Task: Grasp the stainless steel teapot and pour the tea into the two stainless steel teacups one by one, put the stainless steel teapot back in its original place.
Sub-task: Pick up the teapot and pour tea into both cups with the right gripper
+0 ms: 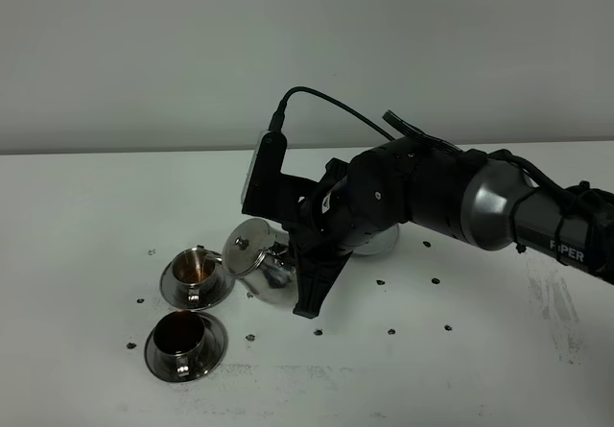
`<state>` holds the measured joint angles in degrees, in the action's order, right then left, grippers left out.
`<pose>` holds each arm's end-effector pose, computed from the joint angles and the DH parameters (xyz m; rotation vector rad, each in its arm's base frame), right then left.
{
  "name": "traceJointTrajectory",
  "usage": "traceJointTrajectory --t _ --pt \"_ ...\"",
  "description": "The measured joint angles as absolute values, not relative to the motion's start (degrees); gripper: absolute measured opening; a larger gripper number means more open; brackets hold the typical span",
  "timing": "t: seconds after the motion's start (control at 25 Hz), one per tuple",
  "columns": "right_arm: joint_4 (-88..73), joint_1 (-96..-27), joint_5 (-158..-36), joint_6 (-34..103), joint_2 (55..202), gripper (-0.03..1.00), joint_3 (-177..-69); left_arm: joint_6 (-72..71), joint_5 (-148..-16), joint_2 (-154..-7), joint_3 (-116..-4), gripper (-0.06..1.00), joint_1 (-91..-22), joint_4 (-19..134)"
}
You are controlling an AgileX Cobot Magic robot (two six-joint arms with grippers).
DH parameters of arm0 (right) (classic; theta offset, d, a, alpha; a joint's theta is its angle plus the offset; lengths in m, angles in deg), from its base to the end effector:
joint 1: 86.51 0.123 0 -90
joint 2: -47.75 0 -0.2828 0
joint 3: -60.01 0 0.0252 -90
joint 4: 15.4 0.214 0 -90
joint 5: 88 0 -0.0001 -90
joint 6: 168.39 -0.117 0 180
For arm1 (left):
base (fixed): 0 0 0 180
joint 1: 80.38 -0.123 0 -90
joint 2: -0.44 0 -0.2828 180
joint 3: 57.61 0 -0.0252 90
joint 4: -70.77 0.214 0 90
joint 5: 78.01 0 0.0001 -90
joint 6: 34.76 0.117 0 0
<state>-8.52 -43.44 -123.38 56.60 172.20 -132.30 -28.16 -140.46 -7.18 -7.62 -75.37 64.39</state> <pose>0.3090 0.3000 0.2006 -1.7142 1.9170 0.1136 -0.0132 -0.0104 0.2383 0.2173 2.0809 -0.1177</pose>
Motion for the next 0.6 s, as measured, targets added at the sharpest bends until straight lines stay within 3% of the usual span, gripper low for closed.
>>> traceJointTrajectory --t 0.6 --pt "-11.4 -42.5 -129.7 53.9 175.2 0.05 -138.4 -28.1 -140.5 -7.2 -7.6 0.66 -75.4 64.4"
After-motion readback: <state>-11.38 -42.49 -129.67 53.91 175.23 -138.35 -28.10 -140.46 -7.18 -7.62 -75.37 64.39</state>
